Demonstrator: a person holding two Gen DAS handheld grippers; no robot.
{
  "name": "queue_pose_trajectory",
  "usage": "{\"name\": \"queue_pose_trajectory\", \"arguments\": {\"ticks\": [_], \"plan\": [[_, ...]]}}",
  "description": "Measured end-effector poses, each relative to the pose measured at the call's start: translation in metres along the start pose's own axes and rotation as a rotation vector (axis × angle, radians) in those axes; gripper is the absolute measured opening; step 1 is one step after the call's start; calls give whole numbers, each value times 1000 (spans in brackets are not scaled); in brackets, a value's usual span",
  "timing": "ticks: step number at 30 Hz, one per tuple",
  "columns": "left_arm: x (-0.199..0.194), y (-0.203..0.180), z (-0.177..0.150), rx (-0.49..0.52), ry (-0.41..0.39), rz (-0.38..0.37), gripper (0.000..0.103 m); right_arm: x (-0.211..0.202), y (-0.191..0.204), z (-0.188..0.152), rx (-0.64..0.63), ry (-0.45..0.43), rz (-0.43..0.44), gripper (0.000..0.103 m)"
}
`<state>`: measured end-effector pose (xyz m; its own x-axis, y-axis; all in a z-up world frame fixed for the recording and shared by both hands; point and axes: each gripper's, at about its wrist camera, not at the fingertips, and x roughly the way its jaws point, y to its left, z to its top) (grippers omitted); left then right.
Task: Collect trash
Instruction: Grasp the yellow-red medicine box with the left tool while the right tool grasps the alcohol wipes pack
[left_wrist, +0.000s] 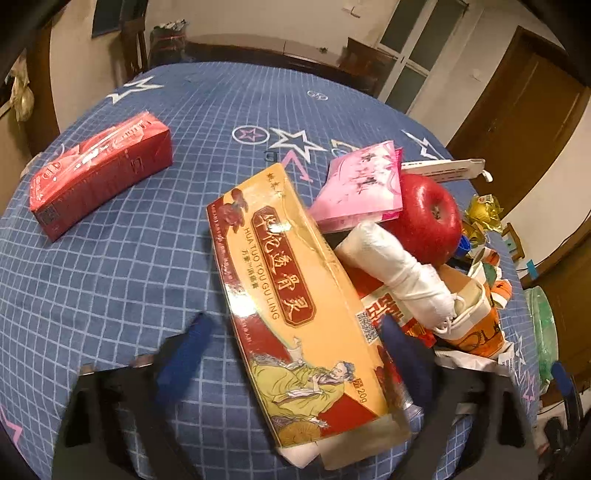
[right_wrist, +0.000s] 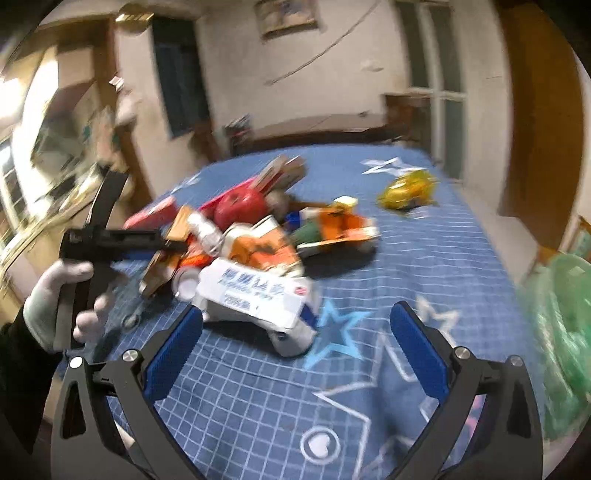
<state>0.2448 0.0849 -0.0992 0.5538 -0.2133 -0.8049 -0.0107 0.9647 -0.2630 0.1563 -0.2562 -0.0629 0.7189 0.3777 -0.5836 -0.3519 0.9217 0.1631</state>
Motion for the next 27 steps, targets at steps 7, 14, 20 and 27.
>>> {"name": "queue_pose_trajectory", "arguments": {"ticks": [7,14,20,27], "plan": [[-12,5,-15,24,2,-44,72,36,33,13,-439,116,34,93],[-18,1,-27,67,17,-93,72,79,40,23,-611,249,44,91],[-26,0,-39,60,-18,-82,71,80,39,18,-514,210,43,53],[-69,-17,-67,104,-179,1,68,31,43,1,-263,41,44,51]]}}
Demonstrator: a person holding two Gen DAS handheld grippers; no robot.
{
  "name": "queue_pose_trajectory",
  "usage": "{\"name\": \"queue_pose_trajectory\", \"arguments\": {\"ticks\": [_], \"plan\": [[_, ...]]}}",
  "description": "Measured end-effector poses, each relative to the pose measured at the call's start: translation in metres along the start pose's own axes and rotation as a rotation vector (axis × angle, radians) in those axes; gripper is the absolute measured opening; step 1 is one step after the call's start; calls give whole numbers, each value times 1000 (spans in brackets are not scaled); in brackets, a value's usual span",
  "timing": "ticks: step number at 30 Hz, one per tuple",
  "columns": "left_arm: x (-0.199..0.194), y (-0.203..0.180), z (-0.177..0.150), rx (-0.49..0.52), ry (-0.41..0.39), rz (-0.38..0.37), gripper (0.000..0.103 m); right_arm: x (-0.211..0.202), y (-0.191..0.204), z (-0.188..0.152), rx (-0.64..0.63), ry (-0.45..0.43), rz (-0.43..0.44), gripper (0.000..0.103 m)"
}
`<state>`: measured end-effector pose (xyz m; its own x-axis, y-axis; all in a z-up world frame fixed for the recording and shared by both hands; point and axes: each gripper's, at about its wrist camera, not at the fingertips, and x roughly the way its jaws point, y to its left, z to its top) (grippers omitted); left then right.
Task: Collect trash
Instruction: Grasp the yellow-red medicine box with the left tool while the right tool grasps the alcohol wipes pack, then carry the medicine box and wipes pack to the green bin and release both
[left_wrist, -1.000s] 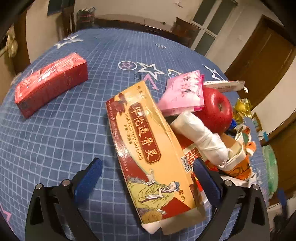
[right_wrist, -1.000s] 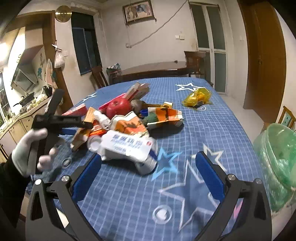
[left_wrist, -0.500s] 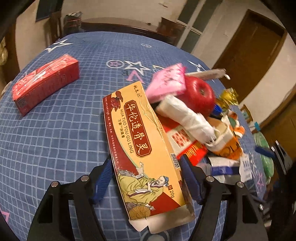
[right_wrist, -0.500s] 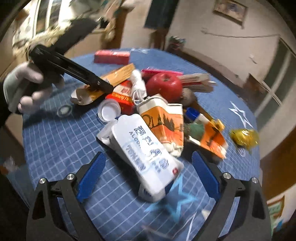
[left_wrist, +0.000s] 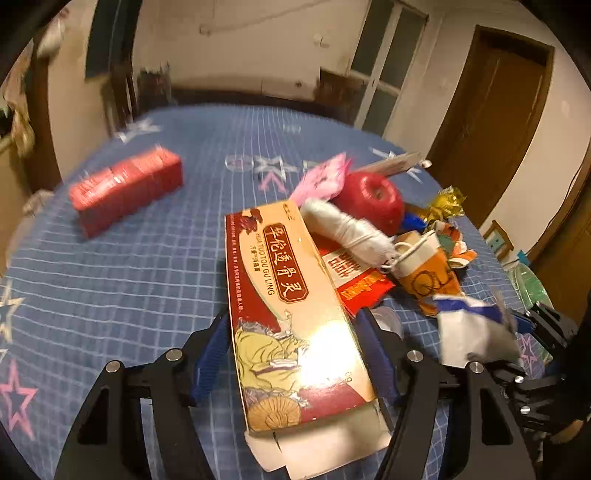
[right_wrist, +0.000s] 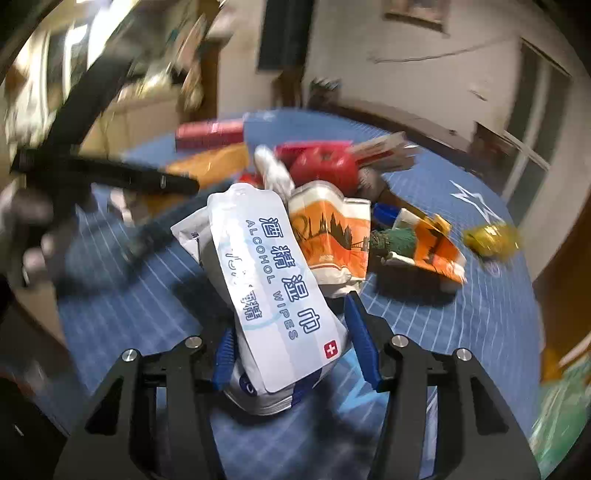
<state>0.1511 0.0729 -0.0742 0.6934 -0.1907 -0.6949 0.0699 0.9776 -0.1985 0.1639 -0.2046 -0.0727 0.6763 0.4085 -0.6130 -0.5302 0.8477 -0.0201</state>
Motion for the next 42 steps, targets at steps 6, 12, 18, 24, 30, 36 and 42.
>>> {"name": "queue_pose_trajectory", "arguments": {"ticks": [6,12,18,24,30,36,42], "plan": [[-43,-17,-14,23,-136,27,68,-31,-2,-7,224,-114,-67,51],[-78,-49,-26,84,-269,106,68,-54,-14,3,370,-221,-136,51],[-98,-88,-29,147,-348,108,68,-68,-18,11,357,-265,-198,51],[-100,-120,-18,176,-377,75,68,-89,-39,12,371,-292,-281,51],[-90,-172,-3,232,-389,2,68,-118,-68,8,380,-306,-374,51],[-67,-238,11,291,-379,-97,68,-148,-111,-2,423,-295,-492,52],[-35,-316,24,341,-329,-213,68,-179,-163,-22,484,-251,-607,52]]}}
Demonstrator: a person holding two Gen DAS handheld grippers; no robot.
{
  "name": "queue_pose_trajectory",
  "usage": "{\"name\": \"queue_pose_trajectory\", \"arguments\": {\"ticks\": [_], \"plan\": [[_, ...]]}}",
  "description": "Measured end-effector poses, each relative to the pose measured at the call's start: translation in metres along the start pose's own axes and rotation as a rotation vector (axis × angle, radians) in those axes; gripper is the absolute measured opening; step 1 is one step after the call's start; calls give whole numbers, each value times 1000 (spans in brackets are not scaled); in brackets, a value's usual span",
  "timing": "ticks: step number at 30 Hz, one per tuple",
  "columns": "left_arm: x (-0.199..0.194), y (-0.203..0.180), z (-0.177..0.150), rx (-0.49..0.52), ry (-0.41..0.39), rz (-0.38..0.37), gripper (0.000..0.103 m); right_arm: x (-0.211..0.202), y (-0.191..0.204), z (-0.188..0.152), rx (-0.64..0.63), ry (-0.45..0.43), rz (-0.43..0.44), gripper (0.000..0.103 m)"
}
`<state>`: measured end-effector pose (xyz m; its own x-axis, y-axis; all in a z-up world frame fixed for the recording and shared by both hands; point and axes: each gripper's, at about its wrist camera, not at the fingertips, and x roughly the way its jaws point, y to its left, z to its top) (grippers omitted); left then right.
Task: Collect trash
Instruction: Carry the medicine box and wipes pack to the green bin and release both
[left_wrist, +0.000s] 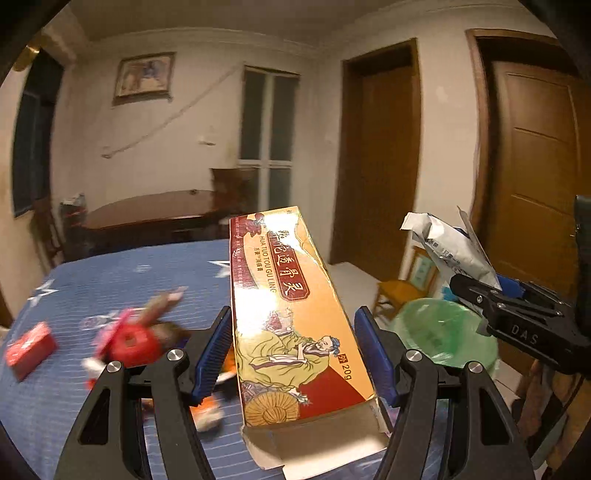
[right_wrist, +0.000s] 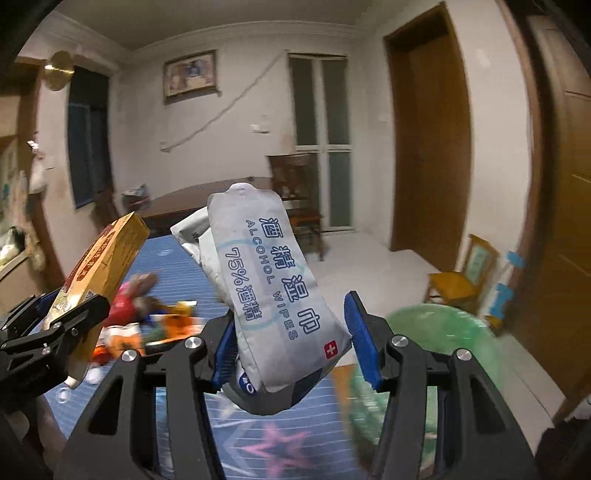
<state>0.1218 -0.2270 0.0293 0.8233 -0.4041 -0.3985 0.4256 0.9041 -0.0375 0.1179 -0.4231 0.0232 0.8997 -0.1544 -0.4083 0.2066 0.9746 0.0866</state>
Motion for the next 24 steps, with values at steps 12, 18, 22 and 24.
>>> {"name": "queue_pose_trajectory", "arguments": {"ticks": [12,18,22,24], "plan": [[106,-40,-15,-36,122,-93,67,8,-84,-15,57,70,-130,52],[101,-36,-12,1,119,-117,67,5,-95,-10,60,50,-122,52],[87,-66,4,61,97,-179,67,6,-100,-10,65,62,-130,52],[87,-83,14,83,94,-214,67,7,-100,-9,60,72,-142,52]]}}
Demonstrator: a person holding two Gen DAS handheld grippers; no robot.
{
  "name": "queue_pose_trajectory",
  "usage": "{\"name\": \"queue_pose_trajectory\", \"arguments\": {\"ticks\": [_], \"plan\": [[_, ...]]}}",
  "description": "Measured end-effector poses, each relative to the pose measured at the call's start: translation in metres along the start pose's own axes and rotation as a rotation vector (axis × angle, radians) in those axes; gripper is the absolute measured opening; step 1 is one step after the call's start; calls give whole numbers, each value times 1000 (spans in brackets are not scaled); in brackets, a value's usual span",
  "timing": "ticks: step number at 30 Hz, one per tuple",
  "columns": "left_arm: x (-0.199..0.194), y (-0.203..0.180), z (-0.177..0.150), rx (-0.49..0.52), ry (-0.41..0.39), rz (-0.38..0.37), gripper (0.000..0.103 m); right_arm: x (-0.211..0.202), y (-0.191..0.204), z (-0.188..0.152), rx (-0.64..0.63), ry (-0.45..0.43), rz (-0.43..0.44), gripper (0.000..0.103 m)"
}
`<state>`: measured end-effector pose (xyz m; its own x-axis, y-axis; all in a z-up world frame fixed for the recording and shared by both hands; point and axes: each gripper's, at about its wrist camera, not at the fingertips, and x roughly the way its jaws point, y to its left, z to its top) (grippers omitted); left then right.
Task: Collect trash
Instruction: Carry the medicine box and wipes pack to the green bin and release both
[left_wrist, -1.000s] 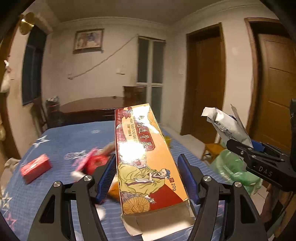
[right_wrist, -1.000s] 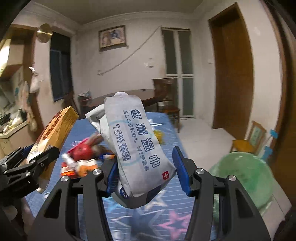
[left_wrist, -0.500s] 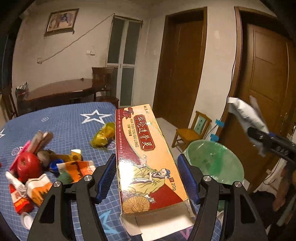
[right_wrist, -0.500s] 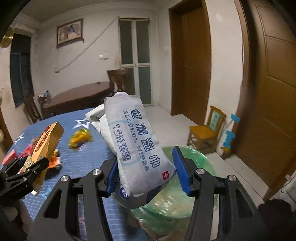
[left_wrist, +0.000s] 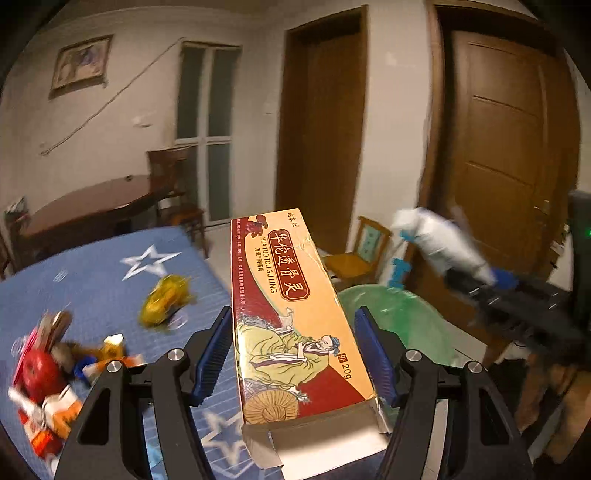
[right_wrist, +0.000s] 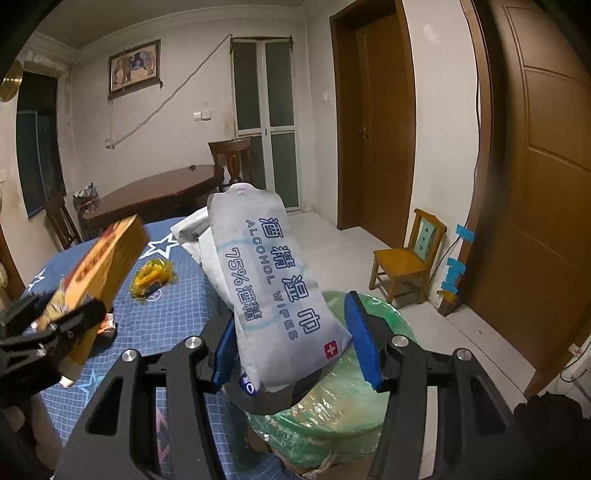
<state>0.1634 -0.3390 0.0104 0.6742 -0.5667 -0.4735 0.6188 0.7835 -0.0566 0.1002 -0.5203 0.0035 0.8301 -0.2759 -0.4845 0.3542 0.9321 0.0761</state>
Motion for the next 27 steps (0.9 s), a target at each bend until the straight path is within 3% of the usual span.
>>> {"name": "queue_pose_trajectory", "arguments": {"ticks": [14,19,24,27], "plan": [[73,-88,47,74,49,-141,67,32,-66,14,43,130,-109,52],[109,-110,55,78,103,-178,67,51,-89,14,63,202,-129,52],[158,-115,38,86,182,-178,58,75,-108,1,88,292,-129,52],[185,-113,22,88,224,-172,58,86,-111,-9,90,327,-118,52]]}}
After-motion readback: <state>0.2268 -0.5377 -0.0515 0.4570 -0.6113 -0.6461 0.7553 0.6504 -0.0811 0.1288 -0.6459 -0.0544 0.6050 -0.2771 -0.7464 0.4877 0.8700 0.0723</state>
